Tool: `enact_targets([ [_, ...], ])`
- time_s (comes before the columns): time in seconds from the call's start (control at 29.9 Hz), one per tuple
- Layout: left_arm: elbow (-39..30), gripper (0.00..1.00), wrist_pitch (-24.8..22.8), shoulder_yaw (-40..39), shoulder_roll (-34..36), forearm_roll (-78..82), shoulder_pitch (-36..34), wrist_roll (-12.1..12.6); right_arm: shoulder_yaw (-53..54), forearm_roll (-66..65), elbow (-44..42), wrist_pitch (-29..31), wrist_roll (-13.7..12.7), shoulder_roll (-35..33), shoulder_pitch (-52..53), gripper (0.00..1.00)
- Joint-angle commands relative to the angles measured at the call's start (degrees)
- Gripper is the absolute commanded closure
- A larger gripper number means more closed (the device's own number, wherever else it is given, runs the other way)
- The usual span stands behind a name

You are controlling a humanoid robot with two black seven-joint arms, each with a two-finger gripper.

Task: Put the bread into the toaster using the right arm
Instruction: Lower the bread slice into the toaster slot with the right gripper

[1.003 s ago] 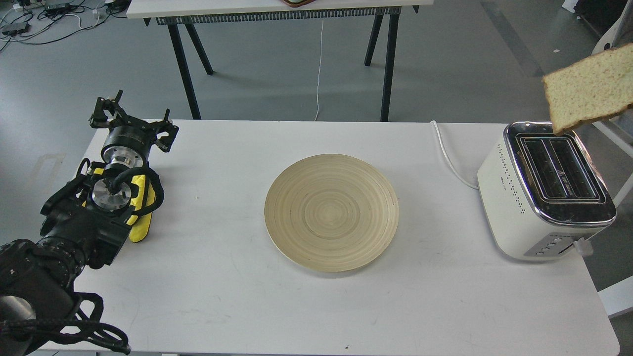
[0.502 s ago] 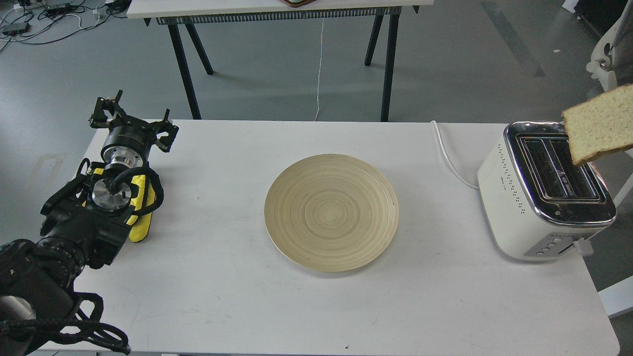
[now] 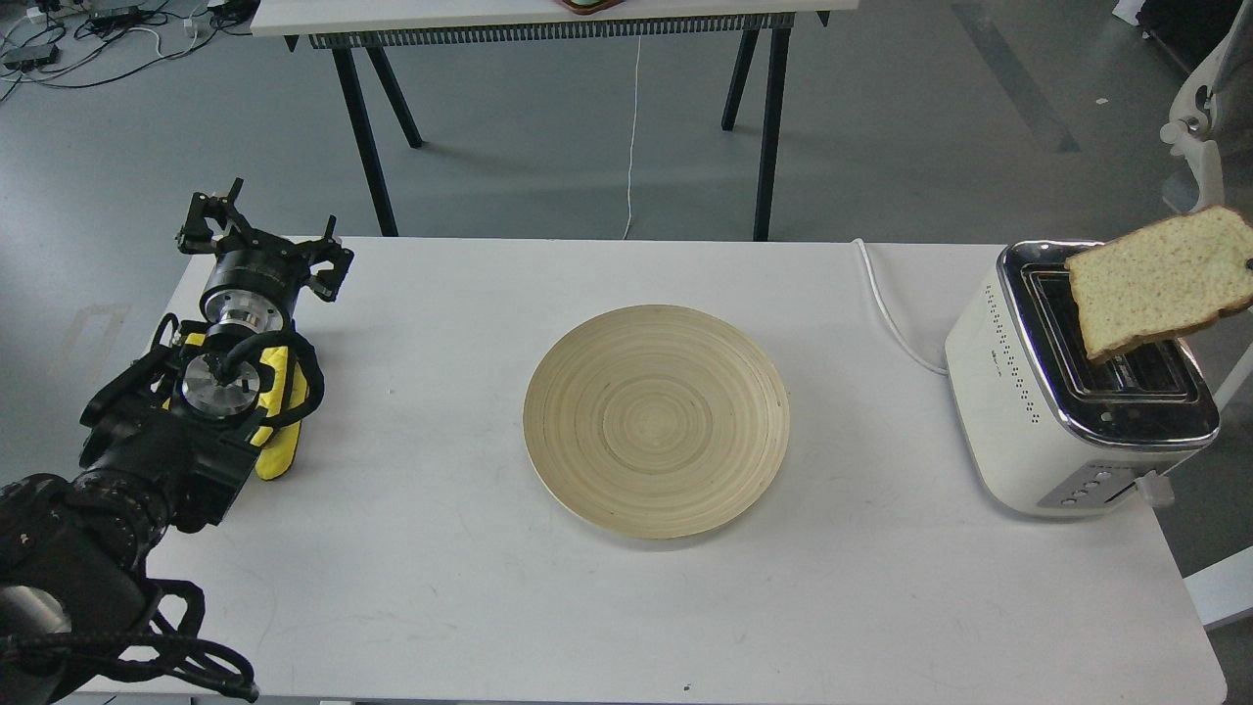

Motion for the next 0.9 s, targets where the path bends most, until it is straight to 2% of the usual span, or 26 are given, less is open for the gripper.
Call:
enact_targets([
  [0.0,0.00,0.00,0.00,0.00,0.00,0.00,0.01,0.00,-0.20,0.01,0.20,0.00,0.01,0.71,-0.14,0.99],
  [0.37,0.00,0.00,0.00,0.00,0.00,0.00,0.01,0.00,-2.22,0.01,0.11,0.00,0.01,3.08,-0.14,0.99],
  [0.87,0.00,0.00,0.00,0.00,0.00,0.00,0.01,0.00,-1.26,0.19,0.73,0.00,0.01,1.94,-0.05,0.99],
])
